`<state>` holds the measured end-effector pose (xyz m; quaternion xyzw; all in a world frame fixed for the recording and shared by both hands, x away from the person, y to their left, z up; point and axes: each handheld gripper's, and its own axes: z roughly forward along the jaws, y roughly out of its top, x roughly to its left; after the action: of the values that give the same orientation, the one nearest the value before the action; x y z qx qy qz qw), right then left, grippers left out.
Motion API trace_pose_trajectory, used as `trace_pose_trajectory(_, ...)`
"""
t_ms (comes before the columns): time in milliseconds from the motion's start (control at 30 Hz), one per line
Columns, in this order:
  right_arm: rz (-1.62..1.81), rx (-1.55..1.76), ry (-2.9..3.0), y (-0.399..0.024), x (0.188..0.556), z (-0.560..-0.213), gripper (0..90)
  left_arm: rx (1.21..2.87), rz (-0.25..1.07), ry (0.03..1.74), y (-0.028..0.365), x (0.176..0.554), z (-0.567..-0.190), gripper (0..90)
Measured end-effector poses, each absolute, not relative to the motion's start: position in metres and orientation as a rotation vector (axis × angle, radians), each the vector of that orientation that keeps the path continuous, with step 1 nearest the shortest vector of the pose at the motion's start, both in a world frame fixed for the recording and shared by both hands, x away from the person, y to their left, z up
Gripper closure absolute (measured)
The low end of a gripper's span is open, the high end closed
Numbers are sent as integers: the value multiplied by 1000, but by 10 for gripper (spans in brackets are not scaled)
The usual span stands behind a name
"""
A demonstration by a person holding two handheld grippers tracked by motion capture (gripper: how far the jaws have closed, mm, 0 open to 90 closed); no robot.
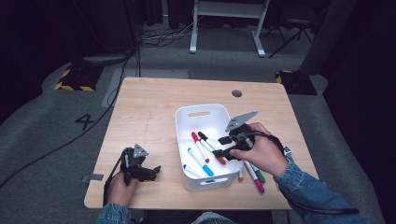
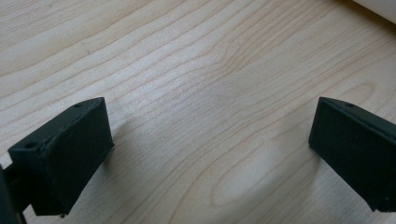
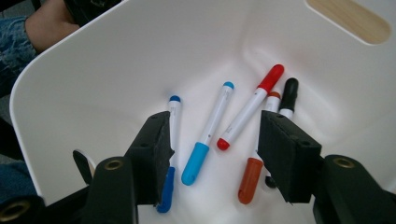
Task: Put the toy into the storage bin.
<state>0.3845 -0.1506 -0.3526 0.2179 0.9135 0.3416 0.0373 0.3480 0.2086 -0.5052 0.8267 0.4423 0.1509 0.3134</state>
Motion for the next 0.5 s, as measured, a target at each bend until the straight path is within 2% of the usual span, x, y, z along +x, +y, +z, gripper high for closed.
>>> trace_pose_trajectory(500,1145,841,2691,-206,390,-340,475,2180,398,1167,209,348,-505,0)
